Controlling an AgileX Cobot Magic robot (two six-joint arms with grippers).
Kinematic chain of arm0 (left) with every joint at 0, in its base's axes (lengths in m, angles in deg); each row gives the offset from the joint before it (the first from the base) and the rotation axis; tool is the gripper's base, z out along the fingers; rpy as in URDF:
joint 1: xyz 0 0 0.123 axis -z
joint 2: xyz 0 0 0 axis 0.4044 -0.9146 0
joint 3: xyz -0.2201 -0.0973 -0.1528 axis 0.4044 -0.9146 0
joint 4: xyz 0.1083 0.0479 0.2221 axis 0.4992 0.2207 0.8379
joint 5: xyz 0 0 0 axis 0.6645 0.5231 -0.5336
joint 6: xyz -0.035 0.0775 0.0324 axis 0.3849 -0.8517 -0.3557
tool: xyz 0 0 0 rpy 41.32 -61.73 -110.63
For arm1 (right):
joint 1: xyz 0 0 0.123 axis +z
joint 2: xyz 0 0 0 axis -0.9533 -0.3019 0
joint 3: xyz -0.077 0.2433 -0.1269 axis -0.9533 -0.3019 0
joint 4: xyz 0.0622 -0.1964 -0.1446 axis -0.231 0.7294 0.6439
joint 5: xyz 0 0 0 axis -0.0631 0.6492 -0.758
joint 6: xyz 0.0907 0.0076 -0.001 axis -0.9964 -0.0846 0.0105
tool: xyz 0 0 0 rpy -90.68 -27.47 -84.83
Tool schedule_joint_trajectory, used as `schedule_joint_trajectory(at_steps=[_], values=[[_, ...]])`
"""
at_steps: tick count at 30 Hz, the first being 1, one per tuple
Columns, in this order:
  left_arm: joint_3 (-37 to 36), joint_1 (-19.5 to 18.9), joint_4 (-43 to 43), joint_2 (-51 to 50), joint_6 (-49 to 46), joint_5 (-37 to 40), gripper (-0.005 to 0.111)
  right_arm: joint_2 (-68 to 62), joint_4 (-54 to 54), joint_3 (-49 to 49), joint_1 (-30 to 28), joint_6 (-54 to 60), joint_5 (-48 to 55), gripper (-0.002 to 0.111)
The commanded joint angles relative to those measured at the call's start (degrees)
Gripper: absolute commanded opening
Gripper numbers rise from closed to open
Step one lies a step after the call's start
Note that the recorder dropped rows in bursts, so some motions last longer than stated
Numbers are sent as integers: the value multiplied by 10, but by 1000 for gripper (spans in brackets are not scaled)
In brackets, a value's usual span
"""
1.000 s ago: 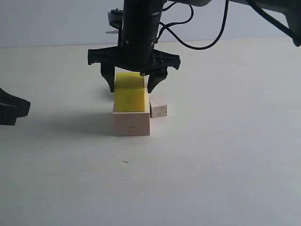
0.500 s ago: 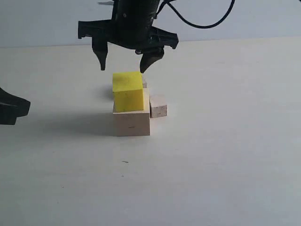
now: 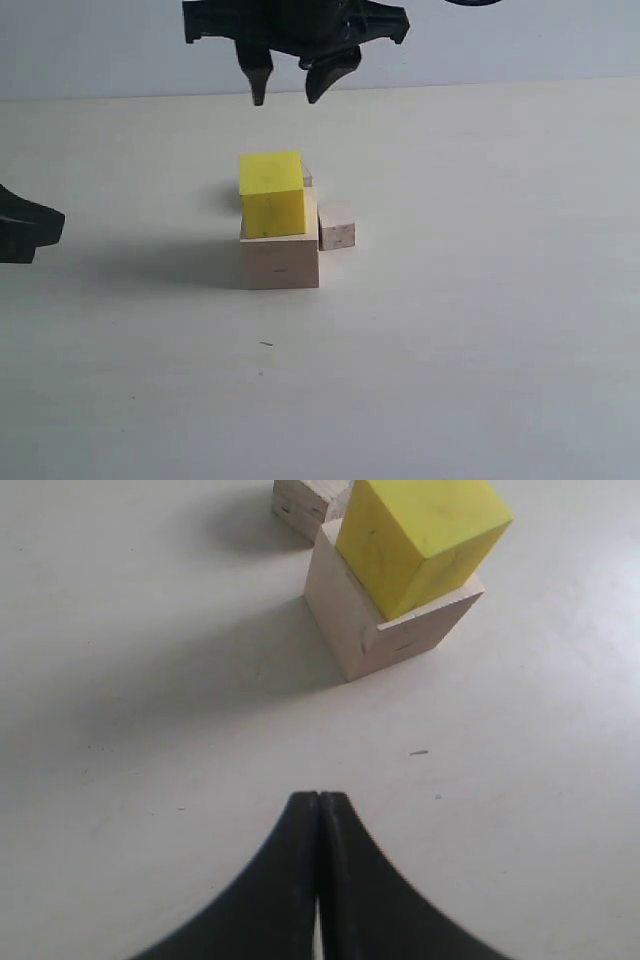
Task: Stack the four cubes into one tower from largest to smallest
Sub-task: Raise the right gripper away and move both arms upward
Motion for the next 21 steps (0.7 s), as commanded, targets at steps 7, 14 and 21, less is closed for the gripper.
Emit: schedule_joint_trajectory(at_steps=[7,14,21], values=[[-2,-1,8,-4,3,0,0,26,161,6,-1,100,-2,0],[36,-1,8,-79,4,1,0,58,156,3,-29,122,-2,0],[145,-4,9,-210,1,2,0,105,136,-78,-71,125,-2,0]])
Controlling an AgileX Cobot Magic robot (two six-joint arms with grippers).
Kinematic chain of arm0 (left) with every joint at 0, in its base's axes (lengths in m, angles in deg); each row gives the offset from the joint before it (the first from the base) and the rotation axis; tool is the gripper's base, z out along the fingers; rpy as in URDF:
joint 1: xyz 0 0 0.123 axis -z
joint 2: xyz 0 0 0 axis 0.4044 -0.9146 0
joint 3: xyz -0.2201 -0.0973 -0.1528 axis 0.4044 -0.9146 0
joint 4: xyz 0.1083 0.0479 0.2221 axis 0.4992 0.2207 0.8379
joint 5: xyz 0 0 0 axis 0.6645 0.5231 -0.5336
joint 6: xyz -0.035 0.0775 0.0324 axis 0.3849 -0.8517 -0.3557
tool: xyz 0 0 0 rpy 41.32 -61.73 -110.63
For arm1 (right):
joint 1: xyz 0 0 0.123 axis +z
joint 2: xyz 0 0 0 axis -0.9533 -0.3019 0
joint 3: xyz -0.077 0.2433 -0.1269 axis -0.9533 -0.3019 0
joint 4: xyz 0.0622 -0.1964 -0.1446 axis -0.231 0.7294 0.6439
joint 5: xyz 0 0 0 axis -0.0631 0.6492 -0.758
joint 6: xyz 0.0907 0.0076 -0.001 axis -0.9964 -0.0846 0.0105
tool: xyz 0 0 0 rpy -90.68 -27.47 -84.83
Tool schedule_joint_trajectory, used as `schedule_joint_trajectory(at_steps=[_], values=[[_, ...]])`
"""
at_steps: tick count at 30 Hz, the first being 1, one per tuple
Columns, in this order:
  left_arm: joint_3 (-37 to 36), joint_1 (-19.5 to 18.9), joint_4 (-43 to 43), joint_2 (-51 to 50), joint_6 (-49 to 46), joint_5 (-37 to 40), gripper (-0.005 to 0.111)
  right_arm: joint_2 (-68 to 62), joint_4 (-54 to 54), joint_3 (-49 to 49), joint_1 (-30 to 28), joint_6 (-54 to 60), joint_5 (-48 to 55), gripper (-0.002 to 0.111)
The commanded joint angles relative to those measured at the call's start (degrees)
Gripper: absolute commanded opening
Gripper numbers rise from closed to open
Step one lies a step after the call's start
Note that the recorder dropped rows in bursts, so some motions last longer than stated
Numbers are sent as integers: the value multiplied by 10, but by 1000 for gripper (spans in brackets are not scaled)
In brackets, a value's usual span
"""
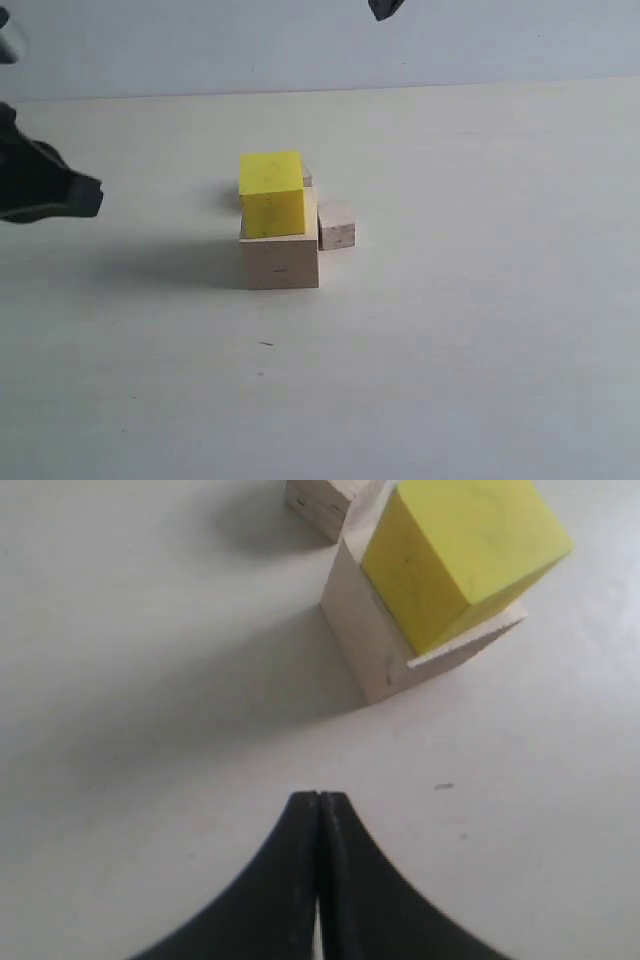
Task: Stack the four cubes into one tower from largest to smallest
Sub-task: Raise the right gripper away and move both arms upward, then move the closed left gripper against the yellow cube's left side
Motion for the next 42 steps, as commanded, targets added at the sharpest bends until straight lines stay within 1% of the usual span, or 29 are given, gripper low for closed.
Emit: schedule_joint_trajectory(at_steps=[1,3,6,12,14,16,27,33,42], values=[[64,-2,1,-83,-1,-4,0,40,-3,-63,-24,4,-2,0],[93,-2,-6,-130,-7,5,0,60,-4,-96,-32,-2,-2,0],[129,-2,-44,-191,-51,20,0,96,-6,-151,-43,-5,-2,0],[170,-2,-137,-264,-144,19,0,156,-1,-254,-53,-16,-2,0],[184,-2,-152,-283,-167,26,0,173,-2,-279,-55,-22,-2,0],[196,-2,-155,-297,-170,31,0,189,-1,-299,-58,-30,-2,0],[222,-2,-172,-328,-196,27,0,228,-2,-378,-58,-51,-2,0],[222,-2,-185,-339,-222,29,0,240,-13,-414,-58,-60,-8,0],[222,-2,-205,-345,-253,29,0,245,-15,-425,-58,-60,-22,0]])
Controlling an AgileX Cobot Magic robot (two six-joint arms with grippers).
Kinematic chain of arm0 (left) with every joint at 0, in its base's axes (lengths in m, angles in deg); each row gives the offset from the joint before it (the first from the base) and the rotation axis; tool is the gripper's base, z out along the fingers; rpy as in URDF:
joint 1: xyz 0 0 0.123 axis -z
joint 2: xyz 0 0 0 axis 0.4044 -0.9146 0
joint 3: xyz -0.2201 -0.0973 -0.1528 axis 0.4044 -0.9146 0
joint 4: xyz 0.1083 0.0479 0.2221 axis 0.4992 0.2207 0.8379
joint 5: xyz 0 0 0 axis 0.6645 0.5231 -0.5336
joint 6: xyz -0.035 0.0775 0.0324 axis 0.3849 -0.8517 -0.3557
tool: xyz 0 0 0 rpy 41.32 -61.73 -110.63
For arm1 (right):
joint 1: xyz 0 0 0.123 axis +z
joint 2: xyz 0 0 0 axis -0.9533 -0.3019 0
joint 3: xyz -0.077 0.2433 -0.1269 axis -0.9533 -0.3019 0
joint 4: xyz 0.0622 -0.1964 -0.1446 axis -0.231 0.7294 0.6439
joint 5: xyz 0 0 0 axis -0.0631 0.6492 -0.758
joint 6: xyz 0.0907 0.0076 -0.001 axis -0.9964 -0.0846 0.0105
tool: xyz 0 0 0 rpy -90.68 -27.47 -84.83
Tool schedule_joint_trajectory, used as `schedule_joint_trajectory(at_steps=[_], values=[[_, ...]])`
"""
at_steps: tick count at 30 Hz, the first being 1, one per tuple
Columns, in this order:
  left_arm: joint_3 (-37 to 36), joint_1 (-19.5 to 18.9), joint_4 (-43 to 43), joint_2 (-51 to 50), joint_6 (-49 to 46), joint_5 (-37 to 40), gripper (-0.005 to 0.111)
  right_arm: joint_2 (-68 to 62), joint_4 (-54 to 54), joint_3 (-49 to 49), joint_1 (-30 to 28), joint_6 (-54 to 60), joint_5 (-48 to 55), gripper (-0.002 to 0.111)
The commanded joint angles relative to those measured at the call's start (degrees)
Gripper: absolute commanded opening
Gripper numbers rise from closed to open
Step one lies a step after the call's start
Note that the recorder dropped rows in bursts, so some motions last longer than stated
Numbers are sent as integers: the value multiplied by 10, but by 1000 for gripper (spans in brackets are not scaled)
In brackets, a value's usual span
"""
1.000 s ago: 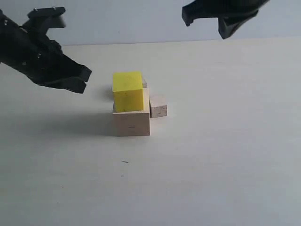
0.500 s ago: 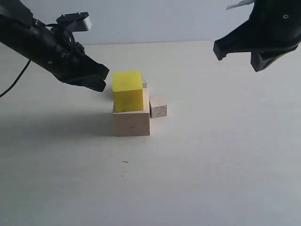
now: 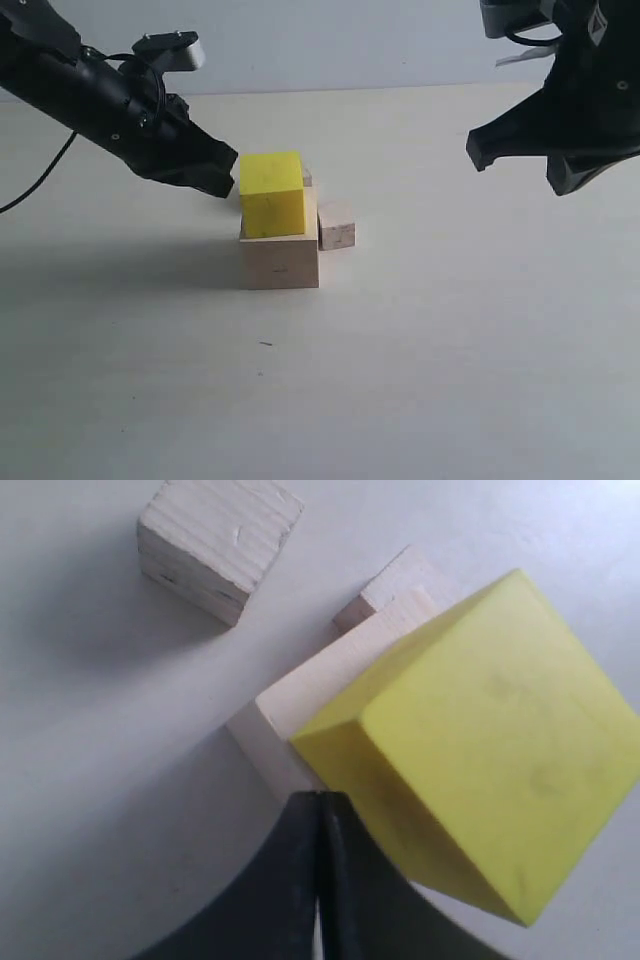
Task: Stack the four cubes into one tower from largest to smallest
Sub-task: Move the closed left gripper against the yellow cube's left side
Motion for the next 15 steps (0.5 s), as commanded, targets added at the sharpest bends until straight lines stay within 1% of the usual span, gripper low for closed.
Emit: schedule_joint_trajectory(at_steps=[1,15], values=[[4,-2,-20,-6,-19,-1,0,5,2,-3,-3,-3,-15,0],[4,-2,-38,-21,-41,-13,0,5,1,-3,-3,-3,-17,0]])
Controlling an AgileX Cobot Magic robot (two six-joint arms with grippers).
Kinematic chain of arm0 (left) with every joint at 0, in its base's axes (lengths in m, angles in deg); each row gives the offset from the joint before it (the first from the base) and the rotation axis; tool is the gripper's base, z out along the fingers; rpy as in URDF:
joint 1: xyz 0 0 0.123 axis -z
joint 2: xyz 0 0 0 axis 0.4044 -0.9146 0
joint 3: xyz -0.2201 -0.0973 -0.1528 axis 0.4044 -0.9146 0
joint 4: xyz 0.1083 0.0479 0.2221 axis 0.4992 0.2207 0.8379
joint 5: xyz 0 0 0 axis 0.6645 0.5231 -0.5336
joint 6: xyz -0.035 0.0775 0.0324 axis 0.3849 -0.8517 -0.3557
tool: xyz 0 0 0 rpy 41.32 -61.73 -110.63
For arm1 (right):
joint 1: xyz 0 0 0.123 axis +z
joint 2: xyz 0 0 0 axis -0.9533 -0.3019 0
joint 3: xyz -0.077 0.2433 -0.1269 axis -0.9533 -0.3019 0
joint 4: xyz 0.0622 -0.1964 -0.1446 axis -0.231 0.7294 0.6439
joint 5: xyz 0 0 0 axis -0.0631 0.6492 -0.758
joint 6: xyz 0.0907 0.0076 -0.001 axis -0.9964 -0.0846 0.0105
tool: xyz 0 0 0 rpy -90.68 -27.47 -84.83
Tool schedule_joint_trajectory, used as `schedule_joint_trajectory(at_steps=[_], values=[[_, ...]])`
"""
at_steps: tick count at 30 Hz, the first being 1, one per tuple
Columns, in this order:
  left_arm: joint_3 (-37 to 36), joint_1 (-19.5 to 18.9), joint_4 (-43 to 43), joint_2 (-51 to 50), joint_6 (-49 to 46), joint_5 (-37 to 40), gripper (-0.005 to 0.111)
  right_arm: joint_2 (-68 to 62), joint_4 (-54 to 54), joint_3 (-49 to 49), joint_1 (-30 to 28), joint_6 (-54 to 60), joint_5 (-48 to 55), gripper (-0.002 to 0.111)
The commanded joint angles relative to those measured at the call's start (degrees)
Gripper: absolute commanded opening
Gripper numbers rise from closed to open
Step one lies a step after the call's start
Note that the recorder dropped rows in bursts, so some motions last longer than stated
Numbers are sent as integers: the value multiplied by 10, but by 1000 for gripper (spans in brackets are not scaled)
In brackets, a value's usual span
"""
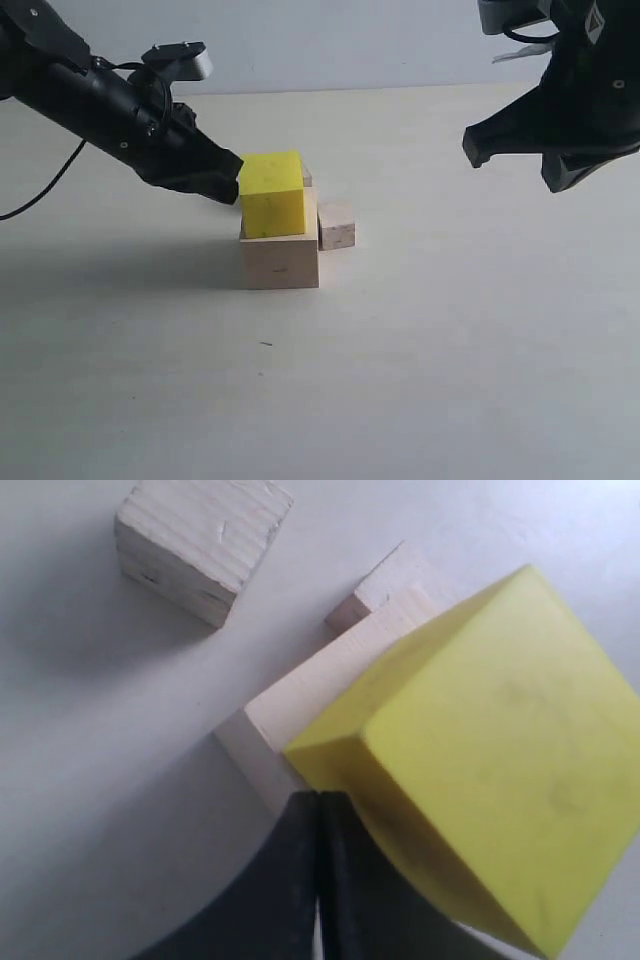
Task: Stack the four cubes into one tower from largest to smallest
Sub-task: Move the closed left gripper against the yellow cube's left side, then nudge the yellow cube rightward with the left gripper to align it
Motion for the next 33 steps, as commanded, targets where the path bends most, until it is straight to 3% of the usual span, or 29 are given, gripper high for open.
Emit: schedule_joint_trajectory(at_steps=[1,19,33], values=[[4,-2,-12,-2,-8,-9,0,5,2,-3,-3,-3,-7,0],[4,-2,-53,-3,-44,-10,0,5,2,-3,-3,-3,-12,0],[-2,-2,4,0,-12,13,0,5,7,-3,-3,1,-12,0]])
